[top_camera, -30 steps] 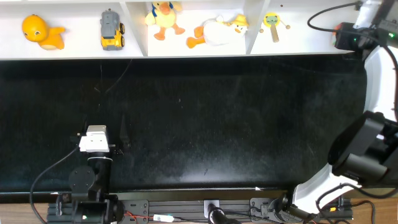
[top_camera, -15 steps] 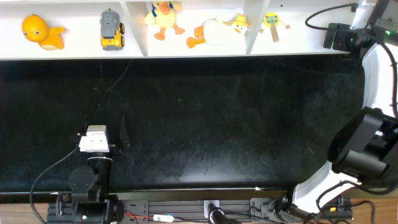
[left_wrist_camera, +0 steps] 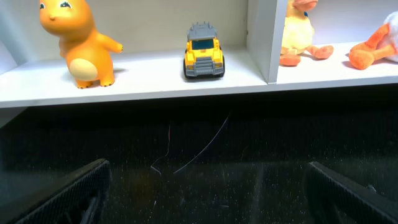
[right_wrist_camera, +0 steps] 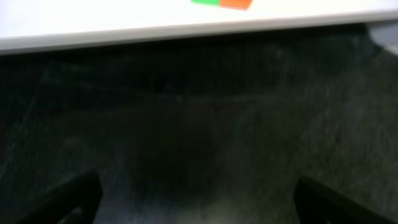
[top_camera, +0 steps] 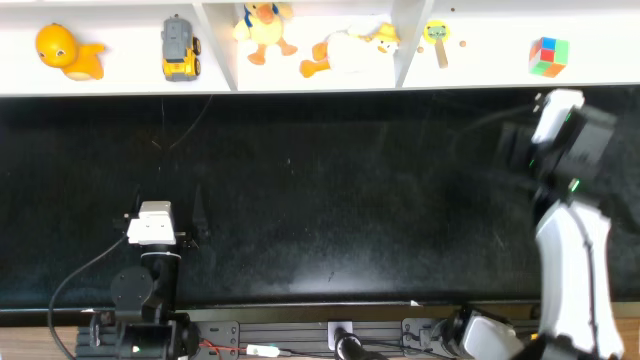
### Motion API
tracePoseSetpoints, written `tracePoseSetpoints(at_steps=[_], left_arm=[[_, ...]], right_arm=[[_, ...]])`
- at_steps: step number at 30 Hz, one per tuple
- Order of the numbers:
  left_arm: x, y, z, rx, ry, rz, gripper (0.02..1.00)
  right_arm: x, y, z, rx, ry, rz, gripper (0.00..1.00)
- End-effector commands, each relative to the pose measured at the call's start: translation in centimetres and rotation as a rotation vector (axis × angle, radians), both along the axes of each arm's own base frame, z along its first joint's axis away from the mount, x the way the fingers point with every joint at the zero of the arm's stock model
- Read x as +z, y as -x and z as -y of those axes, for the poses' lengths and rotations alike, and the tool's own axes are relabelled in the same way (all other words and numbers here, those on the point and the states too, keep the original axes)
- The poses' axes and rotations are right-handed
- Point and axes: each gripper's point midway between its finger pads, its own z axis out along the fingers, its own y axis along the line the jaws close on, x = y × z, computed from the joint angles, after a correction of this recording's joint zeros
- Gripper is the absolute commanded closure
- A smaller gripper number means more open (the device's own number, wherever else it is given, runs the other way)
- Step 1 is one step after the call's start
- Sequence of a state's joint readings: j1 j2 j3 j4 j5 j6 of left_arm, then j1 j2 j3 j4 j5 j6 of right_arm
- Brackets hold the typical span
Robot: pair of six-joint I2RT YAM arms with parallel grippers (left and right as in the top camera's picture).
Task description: Store Toys
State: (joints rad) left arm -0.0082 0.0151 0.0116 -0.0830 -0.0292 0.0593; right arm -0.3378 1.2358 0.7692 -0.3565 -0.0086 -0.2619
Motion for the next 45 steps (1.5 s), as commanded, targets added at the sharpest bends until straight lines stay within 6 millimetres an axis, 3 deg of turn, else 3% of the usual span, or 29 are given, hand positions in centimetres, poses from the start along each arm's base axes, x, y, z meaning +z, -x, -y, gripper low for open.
tracePoseSetpoints(at_steps=[1, 6, 12, 16, 19, 28, 45], left_arm=[[0.1, 0.0, 0.4, -0.019, -0.011, 0.007, 0.02], [0.1, 0.0, 0.4, -0.019, -0.011, 0.007, 0.02], [0.1, 0.0, 0.4, -0.019, -0.011, 0.007, 0.02], [0.1, 0.0, 0.4, -0.019, -0.011, 0.007, 0.02], [0.1, 0.0, 0.4, -0.019, -0.011, 0.007, 0.02], [0.1, 0.0, 0.4, -0.019, -0.011, 0.007, 0.02], [0.1, 0.0, 0.4, -0.019, -0.011, 0.007, 0.02]], right_arm=[[0.2, 2.0, -4.9, 0.108, 0.031, 0.138, 0.007], [0.1, 4.8, -9.6, 0.227, 0.041, 0.385, 0.007], [0.5, 7.2, -12.4, 0.289, -0.039, 0.598, 0.005], [-0.1, 8.2, -14.1, 0.368, -0.091, 0.6, 0.005], [-0.5, 8.7, -14.2, 0.37, -0.098, 0.584, 0.007], [4.0, 9.4, -13.7, 0.362, -0.058, 0.778, 0.005], [3.7, 9.4, -13.7, 0.358, -0.061, 0.765, 0.005]])
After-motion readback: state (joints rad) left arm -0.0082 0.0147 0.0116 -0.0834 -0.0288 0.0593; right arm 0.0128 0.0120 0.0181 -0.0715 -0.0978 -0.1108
